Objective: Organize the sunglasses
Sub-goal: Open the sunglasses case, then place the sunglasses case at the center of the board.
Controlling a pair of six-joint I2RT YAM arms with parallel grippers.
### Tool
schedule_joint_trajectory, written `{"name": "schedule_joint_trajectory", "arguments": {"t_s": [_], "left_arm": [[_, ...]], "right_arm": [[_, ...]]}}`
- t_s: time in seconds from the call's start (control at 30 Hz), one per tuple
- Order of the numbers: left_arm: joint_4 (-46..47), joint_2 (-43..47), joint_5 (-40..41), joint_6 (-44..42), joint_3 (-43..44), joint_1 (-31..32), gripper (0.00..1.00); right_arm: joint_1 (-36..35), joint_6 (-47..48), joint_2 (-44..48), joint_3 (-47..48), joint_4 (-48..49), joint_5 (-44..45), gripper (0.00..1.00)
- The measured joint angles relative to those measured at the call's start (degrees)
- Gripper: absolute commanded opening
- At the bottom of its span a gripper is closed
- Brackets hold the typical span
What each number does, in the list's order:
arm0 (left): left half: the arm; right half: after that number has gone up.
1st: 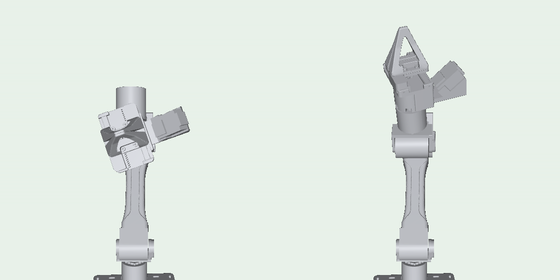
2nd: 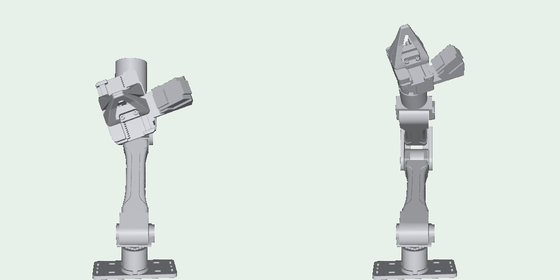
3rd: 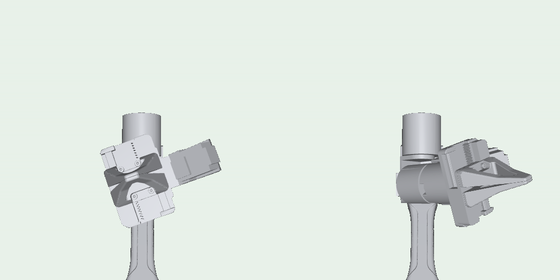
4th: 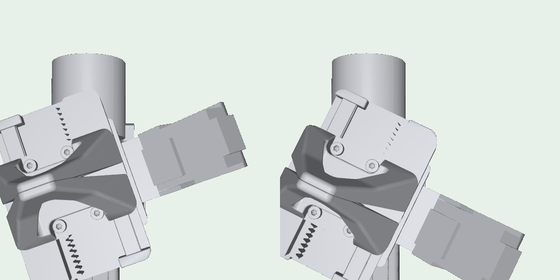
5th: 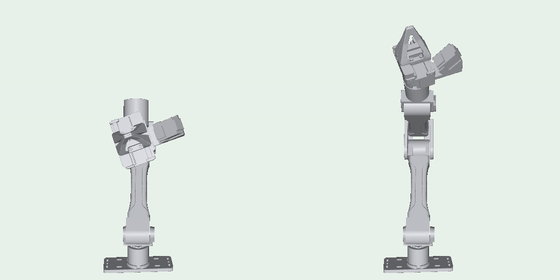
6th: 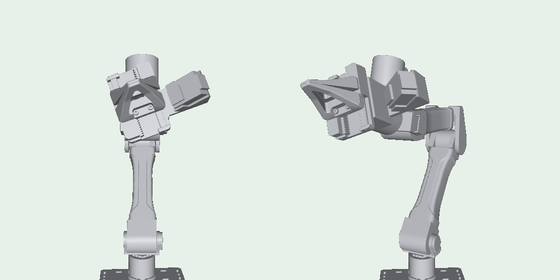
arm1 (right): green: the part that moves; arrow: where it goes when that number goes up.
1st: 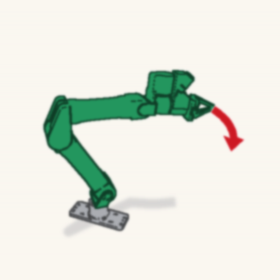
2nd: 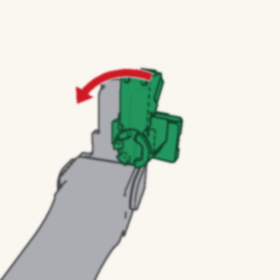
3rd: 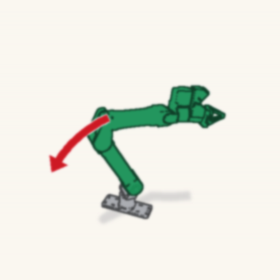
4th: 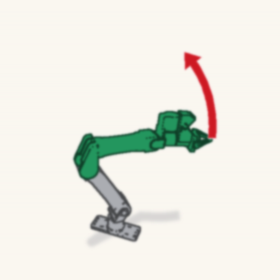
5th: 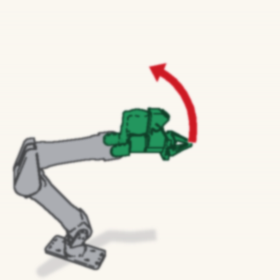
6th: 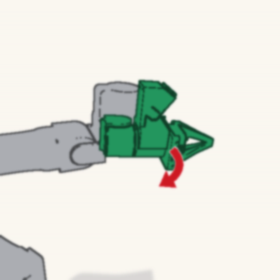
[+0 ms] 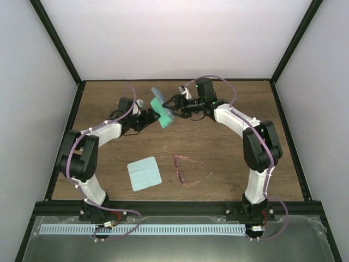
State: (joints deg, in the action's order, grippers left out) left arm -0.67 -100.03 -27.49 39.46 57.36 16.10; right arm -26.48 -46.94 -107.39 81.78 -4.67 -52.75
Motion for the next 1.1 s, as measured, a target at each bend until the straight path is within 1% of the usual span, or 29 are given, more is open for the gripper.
{"name": "schedule_joint_trajectory", "arguments": {"t_s": [0.2,0.4,0.57,0.7,0.83,1.0,1.1], "left_arm": [[-1.9,1.4,0.4,-1.0,0.3,-0.2,0.88],[-9.0,5.2,1.6,-3.2,1.7,0.0,0.92],[-14.1,8.3,2.6,-5.2,3.8,0.5,0.95],[-16.6,10.3,3.2,-6.1,3.8,0.6,0.98],[-18.1,11.4,3.5,-6.6,3.3,0.6,0.98],[-19.3,11.5,4.1,-7.2,2.7,0.6,0.98],[-19.8,11.3,4.6,-8.0,2.5,0.5,0.98]], "right_arm": [[0.4,3.1,0.0,0.0,-1.0,-0.3,0.47],[0.2,6.6,0.0,0.1,-2.3,-1.4,0.47],[-0.5,8.0,-0.9,0.3,0.0,-3.7,0.48],[-1.1,8.7,-2.7,0.3,1.4,-4.7,0.49],[-1.1,9.0,-5.5,0.3,2.0,-5.4,0.49],[-1.1,10.3,-9.0,0.3,1.8,-6.0,0.52],[-1.1,11.2,-10.5,0.1,1.0,-6.0,0.57]]}}
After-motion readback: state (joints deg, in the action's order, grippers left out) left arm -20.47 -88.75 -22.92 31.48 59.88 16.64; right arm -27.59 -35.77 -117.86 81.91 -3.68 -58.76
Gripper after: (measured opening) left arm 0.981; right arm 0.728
